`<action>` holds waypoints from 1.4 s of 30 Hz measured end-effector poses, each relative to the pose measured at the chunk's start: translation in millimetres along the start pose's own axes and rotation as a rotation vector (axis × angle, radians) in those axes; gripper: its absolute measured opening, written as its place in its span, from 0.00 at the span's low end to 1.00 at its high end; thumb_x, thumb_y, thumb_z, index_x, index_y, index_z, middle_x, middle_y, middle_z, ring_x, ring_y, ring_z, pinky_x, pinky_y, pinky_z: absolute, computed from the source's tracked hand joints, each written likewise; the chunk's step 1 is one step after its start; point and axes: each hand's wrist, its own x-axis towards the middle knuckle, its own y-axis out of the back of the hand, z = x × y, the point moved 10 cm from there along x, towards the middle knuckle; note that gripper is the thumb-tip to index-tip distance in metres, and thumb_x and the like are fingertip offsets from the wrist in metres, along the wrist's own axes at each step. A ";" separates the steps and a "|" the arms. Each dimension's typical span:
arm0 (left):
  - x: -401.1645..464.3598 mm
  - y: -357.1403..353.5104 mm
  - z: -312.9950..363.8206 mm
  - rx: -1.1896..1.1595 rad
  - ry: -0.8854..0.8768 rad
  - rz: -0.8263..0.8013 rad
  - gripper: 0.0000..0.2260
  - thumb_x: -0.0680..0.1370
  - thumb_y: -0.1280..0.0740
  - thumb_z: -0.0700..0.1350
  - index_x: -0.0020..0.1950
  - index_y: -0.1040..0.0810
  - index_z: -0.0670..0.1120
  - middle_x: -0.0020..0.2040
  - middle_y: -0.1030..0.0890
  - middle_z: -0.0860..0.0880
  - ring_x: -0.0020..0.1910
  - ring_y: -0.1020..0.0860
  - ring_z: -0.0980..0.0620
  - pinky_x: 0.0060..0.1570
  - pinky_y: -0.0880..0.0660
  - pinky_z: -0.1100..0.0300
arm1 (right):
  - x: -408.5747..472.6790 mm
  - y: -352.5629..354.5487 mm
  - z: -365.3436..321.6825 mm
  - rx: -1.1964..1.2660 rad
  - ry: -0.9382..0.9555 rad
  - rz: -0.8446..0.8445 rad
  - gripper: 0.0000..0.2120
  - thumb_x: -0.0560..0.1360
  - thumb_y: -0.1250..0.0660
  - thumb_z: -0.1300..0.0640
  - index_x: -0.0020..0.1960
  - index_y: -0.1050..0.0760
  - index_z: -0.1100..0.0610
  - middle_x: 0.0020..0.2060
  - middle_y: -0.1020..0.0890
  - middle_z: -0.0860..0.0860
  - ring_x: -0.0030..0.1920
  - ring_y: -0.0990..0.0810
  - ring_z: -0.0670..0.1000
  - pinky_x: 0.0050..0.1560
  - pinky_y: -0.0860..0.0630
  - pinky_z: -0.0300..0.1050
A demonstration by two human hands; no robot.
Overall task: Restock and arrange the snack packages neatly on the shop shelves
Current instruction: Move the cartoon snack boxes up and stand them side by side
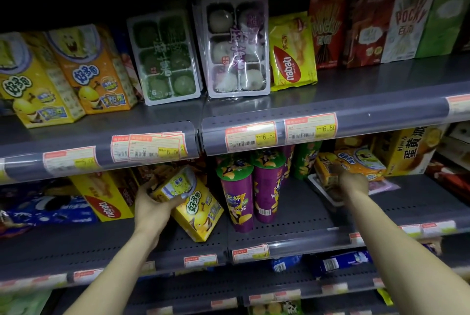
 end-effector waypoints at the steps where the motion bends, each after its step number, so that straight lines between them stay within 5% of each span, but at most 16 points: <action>1: -2.1 -1.7 3.4 -0.007 -0.014 -0.021 0.37 0.66 0.22 0.36 0.71 0.35 0.42 0.56 0.22 0.44 0.53 0.22 0.46 0.52 0.26 0.55 | 6.5 -1.0 1.2 -0.012 -0.002 0.008 0.42 0.66 0.31 0.33 0.62 0.28 0.68 0.59 0.23 0.65 0.56 0.23 0.65 0.58 0.25 0.60; 5: -9.7 -9.7 10.4 -0.021 -0.048 -0.106 0.33 0.67 0.24 0.32 0.69 0.33 0.41 0.50 0.21 0.47 0.50 0.21 0.50 0.51 0.26 0.57 | -8.7 6.5 -11.7 -0.079 -0.024 0.074 0.44 0.70 0.30 0.39 0.69 0.38 0.71 0.69 0.34 0.67 0.68 0.36 0.66 0.67 0.34 0.55; 10: -12.7 -11.4 15.5 -0.029 -0.083 -0.138 0.32 0.68 0.25 0.31 0.69 0.33 0.40 0.46 0.21 0.53 0.45 0.22 0.59 0.44 0.25 0.64 | -9.3 7.6 -10.9 -0.053 -0.045 0.111 0.46 0.72 0.27 0.50 0.75 0.52 0.68 0.73 0.46 0.66 0.70 0.37 0.66 0.68 0.35 0.54; 19: -16.4 -14.5 18.8 -0.036 -0.098 -0.160 0.31 0.67 0.25 0.29 0.66 0.32 0.40 0.47 0.20 0.51 0.46 0.21 0.57 0.45 0.24 0.63 | 1.1 10.2 -3.0 0.070 -0.096 0.113 0.44 0.62 0.23 0.55 0.70 0.42 0.64 0.65 0.29 0.63 0.66 0.32 0.65 0.61 0.26 0.60; 22: -16.2 -14.3 18.4 -0.033 -0.100 -0.158 0.31 0.67 0.25 0.29 0.66 0.31 0.40 0.47 0.20 0.51 0.46 0.21 0.56 0.42 0.24 0.65 | 3.2 9.0 5.2 0.219 -0.133 0.117 0.50 0.58 0.23 0.57 0.73 0.46 0.57 0.68 0.32 0.63 0.67 0.32 0.65 0.61 0.26 0.62; 26: -20.3 -15.1 20.2 -0.014 -0.103 -0.155 0.30 0.68 0.25 0.31 0.67 0.31 0.42 0.48 0.19 0.49 0.46 0.21 0.56 0.45 0.23 0.62 | -15.8 15.4 -3.9 0.299 -0.073 0.155 0.40 0.69 0.29 0.65 0.74 0.47 0.58 0.72 0.37 0.61 0.70 0.35 0.64 0.67 0.31 0.60; 33: -24.2 -16.9 21.1 -0.009 -0.104 -0.172 0.27 0.69 0.25 0.34 0.64 0.31 0.44 0.44 0.19 0.53 0.42 0.21 0.59 0.38 0.26 0.68 | -14.8 20.9 -6.4 0.410 0.018 0.156 0.38 0.70 0.32 0.70 0.74 0.46 0.57 0.71 0.36 0.60 0.69 0.33 0.62 0.68 0.32 0.59; 35: -25.5 -18.2 19.4 -0.029 -0.093 -0.189 0.24 0.70 0.26 0.33 0.58 0.32 0.50 0.46 0.19 0.53 0.45 0.21 0.57 0.43 0.25 0.65 | -16.2 21.5 -2.1 0.468 -0.010 0.119 0.41 0.64 0.27 0.69 0.71 0.42 0.58 0.67 0.29 0.60 0.64 0.27 0.61 0.60 0.25 0.59; 37: -23.6 -18.1 15.7 -0.046 -0.084 -0.200 0.23 0.69 0.26 0.32 0.54 0.31 0.52 0.47 0.19 0.52 0.48 0.21 0.53 0.49 0.25 0.59 | -13.4 20.8 3.9 0.506 -0.065 0.053 0.44 0.53 0.22 0.65 0.66 0.34 0.60 0.58 0.22 0.62 0.51 0.20 0.61 0.40 0.20 0.54; 39: -22.5 -19.6 11.2 -0.059 -0.057 -0.220 0.22 0.69 0.25 0.32 0.56 0.29 0.49 0.48 0.19 0.52 0.49 0.20 0.52 0.50 0.25 0.56 | -17.1 27.1 -0.8 0.523 -0.056 -0.008 0.29 0.56 0.23 0.68 0.57 0.25 0.62 0.49 0.19 0.59 0.38 0.21 0.56 0.28 0.24 0.41; 42: -25.0 -27.5 7.4 -0.071 -0.028 -0.270 0.20 0.69 0.25 0.32 0.52 0.28 0.49 0.48 0.19 0.52 0.47 0.20 0.56 0.48 0.24 0.58 | -20.5 30.1 -7.9 0.530 -0.034 -0.155 0.22 0.63 0.27 0.72 0.55 0.24 0.61 0.46 0.19 0.57 0.39 0.20 0.54 0.32 0.21 0.43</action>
